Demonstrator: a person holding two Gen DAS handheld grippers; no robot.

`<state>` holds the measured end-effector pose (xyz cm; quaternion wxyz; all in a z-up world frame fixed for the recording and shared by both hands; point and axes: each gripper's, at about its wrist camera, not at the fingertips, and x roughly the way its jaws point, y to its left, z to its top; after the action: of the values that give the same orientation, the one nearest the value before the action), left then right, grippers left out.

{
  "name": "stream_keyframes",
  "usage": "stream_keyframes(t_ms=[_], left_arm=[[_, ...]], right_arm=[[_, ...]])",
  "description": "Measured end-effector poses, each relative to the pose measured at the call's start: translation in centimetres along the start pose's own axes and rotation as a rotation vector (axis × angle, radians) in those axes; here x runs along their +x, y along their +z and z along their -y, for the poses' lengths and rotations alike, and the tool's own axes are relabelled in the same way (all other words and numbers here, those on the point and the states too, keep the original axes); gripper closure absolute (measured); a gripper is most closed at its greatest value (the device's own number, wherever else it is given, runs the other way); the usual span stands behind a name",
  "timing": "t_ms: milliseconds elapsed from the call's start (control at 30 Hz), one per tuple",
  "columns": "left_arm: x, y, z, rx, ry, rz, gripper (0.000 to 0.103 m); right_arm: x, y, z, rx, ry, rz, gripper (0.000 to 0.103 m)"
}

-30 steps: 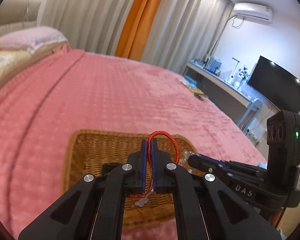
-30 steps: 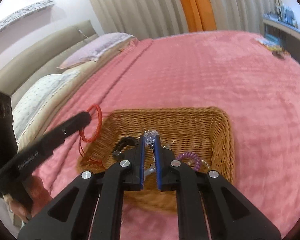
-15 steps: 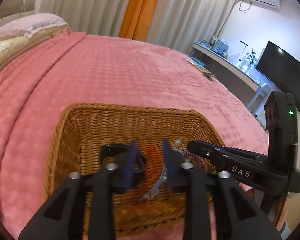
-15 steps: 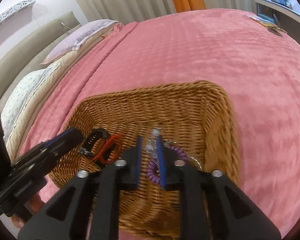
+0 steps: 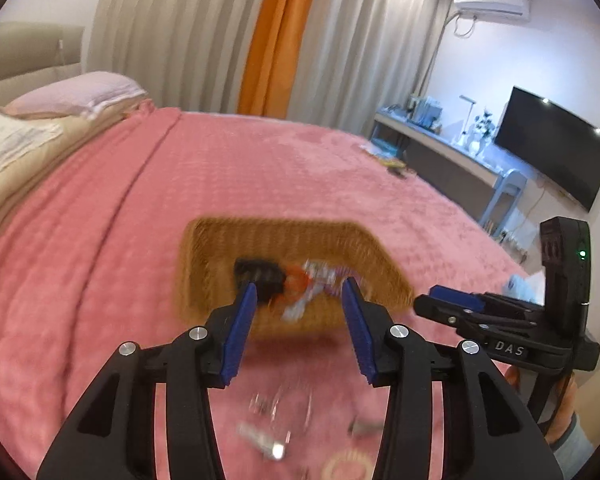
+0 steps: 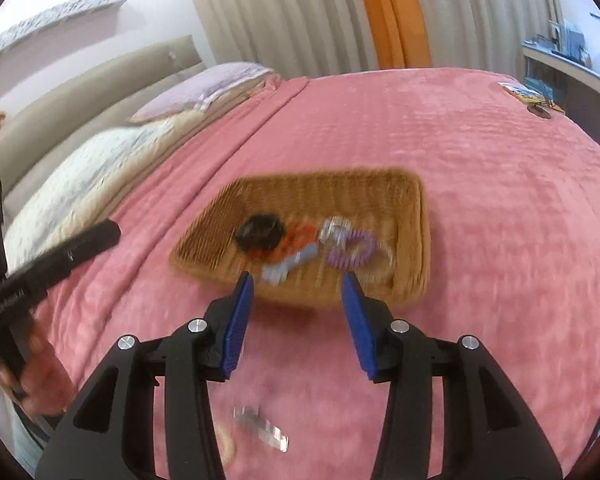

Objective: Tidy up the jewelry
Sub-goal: 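Carry red cord and earring into the basket and open both tools, then grasp the silver hair clip with the right tool while the left tool grasps the black earring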

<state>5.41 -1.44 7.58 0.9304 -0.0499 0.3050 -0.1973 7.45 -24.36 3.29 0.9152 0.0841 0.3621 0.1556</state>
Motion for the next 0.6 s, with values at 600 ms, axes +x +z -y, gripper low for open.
stream_keyframes(t_ms=[600], left_arm=[[1.9,-13.1,-2.0,-0.093,-0.008,-0.277,0.062]], right_arm=[[3.3,-11.0,-2.8,-0.195,-0.037,-0.198,0.060]])
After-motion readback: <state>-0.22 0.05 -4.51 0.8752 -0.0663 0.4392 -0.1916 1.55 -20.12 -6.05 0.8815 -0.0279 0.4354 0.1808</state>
